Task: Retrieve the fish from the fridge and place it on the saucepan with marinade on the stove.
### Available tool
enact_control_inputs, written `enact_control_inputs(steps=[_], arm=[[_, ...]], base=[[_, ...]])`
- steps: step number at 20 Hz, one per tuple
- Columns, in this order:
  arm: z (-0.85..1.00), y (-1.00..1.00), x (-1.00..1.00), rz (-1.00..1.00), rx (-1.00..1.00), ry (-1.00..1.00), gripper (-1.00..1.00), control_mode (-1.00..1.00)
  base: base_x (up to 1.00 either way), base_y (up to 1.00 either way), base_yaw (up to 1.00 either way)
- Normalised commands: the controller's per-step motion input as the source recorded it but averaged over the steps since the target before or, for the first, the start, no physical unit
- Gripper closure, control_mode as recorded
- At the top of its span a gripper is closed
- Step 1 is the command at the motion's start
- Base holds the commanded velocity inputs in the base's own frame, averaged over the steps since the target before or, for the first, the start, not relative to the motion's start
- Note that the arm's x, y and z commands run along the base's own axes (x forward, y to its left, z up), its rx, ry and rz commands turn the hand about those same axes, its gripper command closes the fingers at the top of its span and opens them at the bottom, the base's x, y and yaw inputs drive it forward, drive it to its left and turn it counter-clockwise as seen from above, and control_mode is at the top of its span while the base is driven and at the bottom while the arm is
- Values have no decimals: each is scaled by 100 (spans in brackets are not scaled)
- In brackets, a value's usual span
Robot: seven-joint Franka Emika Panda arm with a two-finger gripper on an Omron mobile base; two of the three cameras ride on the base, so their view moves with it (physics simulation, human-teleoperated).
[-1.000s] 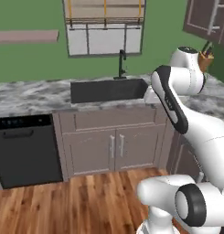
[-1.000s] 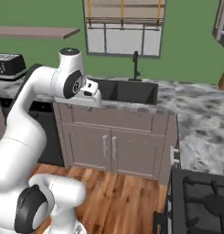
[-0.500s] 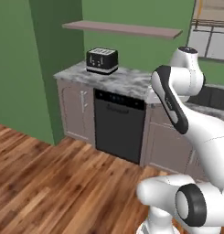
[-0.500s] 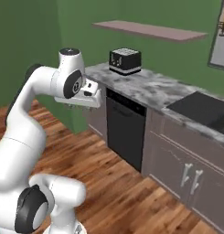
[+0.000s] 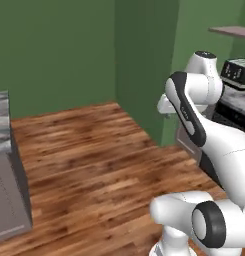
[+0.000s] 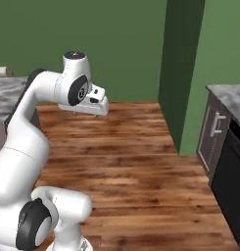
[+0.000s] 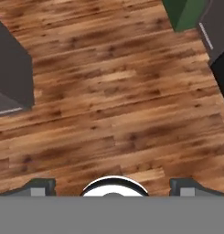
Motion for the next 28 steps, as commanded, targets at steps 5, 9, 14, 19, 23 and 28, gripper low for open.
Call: enact_control_inputs(steps=[5, 9, 14, 19, 23, 28], arm=[[0, 0, 0, 0, 0, 0, -100, 100], [0, 0, 0, 0, 0, 0, -100, 100], [0, 0, 0, 0, 0, 0, -100, 100], [0, 0, 0, 0, 0, 0, -100, 100], [0, 0, 0, 0, 0, 0, -100, 100], [0, 0, 0, 0, 0, 0, -100, 100]], base=[[0, 0, 100], [0, 0, 100], [0, 0, 100], [28, 0, 97], [76, -3, 83], [100, -36, 49]])
